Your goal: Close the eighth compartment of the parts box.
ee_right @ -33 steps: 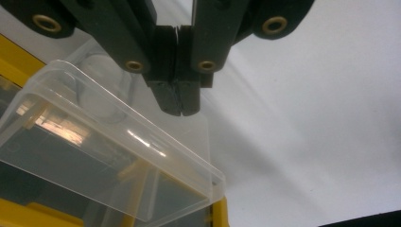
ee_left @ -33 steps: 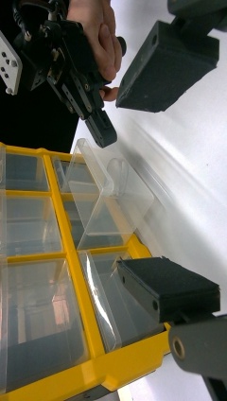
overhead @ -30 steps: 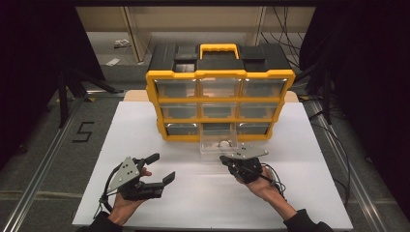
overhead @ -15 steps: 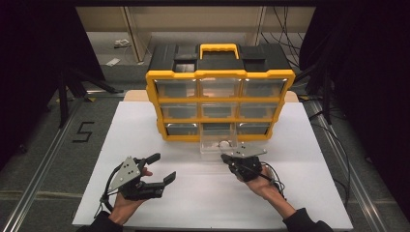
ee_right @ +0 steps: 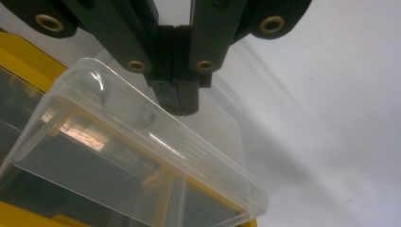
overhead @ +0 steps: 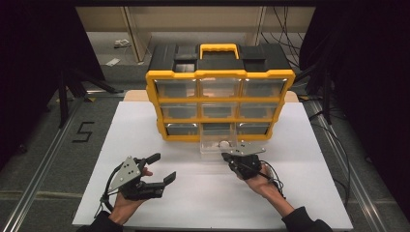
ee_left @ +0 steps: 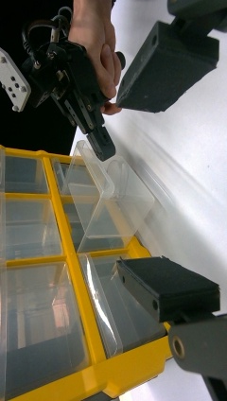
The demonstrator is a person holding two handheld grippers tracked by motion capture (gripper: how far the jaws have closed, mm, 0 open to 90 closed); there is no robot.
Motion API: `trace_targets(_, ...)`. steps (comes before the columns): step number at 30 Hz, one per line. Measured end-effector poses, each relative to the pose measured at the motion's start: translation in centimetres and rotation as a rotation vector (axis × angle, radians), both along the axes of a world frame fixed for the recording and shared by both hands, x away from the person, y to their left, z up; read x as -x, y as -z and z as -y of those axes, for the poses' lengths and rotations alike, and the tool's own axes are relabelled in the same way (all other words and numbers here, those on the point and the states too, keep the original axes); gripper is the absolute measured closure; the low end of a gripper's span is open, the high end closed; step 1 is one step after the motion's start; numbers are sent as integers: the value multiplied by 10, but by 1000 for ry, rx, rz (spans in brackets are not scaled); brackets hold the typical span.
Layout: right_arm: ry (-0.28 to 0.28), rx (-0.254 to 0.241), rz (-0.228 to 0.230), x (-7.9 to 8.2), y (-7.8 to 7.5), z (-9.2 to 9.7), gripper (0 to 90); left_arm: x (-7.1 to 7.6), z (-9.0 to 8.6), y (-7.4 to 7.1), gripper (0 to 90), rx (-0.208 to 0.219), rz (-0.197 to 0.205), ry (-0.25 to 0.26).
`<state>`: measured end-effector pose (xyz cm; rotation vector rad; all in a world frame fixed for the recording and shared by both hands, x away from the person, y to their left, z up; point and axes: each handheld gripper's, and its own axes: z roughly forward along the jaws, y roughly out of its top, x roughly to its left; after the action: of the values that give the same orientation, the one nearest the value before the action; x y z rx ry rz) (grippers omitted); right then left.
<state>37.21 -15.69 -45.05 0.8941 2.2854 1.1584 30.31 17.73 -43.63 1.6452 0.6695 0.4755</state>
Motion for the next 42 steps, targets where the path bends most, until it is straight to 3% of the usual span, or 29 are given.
trace_targets(42, 39, 15, 26, -17, 4, -6, 900, 0, 0, 0, 189, 2, -4, -2)
